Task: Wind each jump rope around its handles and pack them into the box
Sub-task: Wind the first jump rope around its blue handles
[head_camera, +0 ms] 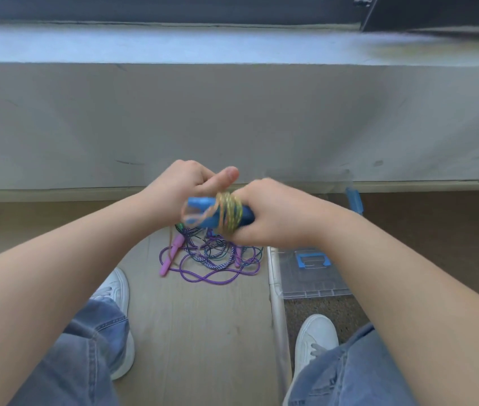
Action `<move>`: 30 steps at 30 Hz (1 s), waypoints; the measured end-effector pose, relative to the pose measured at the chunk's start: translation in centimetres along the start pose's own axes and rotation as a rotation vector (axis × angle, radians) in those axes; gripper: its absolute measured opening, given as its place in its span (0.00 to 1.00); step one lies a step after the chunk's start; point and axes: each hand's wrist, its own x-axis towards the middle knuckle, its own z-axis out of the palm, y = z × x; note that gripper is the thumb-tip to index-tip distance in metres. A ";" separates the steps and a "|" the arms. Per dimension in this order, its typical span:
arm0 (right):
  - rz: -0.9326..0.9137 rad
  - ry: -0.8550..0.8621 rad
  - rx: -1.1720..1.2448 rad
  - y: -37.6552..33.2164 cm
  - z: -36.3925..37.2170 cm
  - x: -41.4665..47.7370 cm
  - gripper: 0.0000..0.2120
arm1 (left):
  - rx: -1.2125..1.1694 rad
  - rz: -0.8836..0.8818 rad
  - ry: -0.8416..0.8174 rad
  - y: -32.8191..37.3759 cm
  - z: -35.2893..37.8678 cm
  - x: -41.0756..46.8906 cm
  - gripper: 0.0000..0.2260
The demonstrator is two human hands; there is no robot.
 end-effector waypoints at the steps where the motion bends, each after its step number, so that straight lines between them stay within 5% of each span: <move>1: 0.012 0.099 0.067 0.1 -0.4 0.1 0.11 | -0.027 -0.051 -0.015 -0.3 0.2 0.1 0.26; 4: 0.180 0.404 0.187 1.2 -1.2 0.6 0.09 | 0.014 0.014 0.005 -0.5 0.5 -0.2 0.25; 7: 0.417 0.488 0.003 3.0 -1.0 1.3 0.09 | 0.039 0.111 -0.069 0.3 0.5 -0.8 0.27; 10: 0.515 0.401 -0.162 3.7 -0.1 2.0 0.10 | 0.133 0.335 -0.065 1.0 0.2 -1.2 0.26; 13: 0.424 0.124 -0.272 2.6 0.9 1.8 0.10 | 0.196 0.425 0.099 1.0 -0.9 -0.9 0.24; 16: 0.210 -0.177 -0.215 1.0 1.7 1.1 0.10 | 0.261 0.328 0.125 0.4 -1.5 -0.4 0.27; 22: 0.123 -0.183 0.230 0.1 0.6 0.3 0.09 | 0.022 0.109 0.057 -0.2 -0.5 -0.4 0.28; 27: 0.134 0.105 0.578 0.1 0.3 0.9 0.05 | 0.061 0.036 0.017 -1.4 0.9 0.0 0.18; 30: 0.331 0.391 0.448 1.5 -0.1 1.9 0.07 | 0.130 0.110 -0.044 -0.3 0.8 -1.1 0.17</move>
